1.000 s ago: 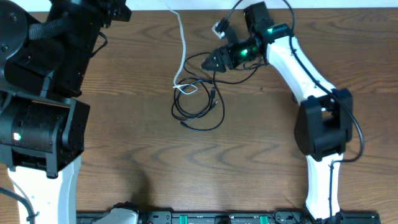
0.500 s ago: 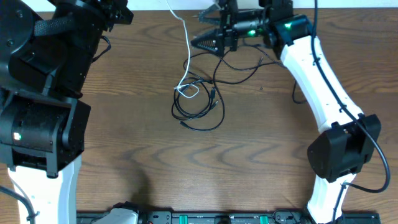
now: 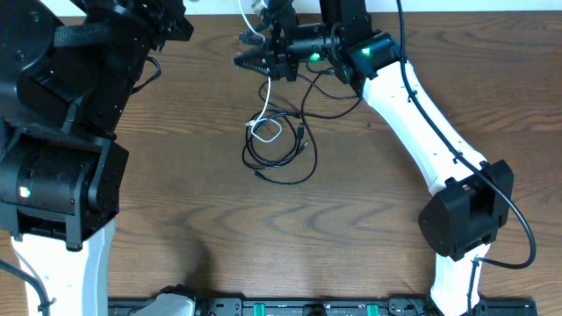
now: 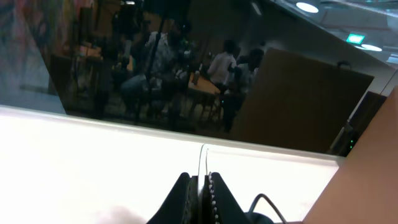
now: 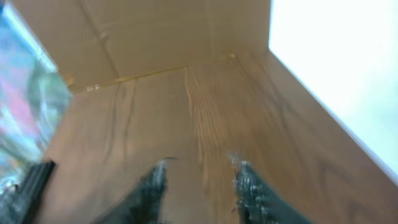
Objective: Untangle cables
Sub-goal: 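Grasp the white cable with the right gripper and pull it rightward, then drag the white cable to the right edge with the right gripper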
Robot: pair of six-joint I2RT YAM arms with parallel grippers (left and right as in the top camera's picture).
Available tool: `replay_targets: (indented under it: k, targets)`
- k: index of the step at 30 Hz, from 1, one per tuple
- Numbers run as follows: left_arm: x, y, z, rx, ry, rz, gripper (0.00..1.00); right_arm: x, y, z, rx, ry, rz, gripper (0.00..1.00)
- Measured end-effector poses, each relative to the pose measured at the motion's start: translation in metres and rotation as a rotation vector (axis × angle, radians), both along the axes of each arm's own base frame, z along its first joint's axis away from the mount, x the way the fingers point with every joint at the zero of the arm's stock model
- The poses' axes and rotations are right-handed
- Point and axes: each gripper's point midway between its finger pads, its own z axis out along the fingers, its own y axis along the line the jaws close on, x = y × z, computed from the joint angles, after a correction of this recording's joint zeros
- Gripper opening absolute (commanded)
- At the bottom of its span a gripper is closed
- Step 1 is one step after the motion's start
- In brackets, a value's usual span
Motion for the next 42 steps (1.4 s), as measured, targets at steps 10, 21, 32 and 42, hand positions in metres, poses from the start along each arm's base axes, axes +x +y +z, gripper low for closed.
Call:
replay_targets:
  k: [10,21,32,42]
  targets:
    - [0.005,0.011,-0.028,0.021,0.112,0.048,0.08,0.018,-0.019,-0.02,-0.052,0.178,-0.139,0.01]
    - [0.029,0.031,-0.119,0.101,0.443,0.164,0.08,0.032,-0.131,-0.012,-0.231,0.327,-0.565,0.01]
    - [0.06,0.027,-0.212,0.195,0.746,0.161,0.37,-0.015,-0.246,0.126,-0.09,0.082,-0.852,0.01]
    - [0.068,0.026,-0.246,0.225,0.852,0.162,0.58,-0.031,-0.343,0.183,0.001,-0.069,-1.102,0.01]
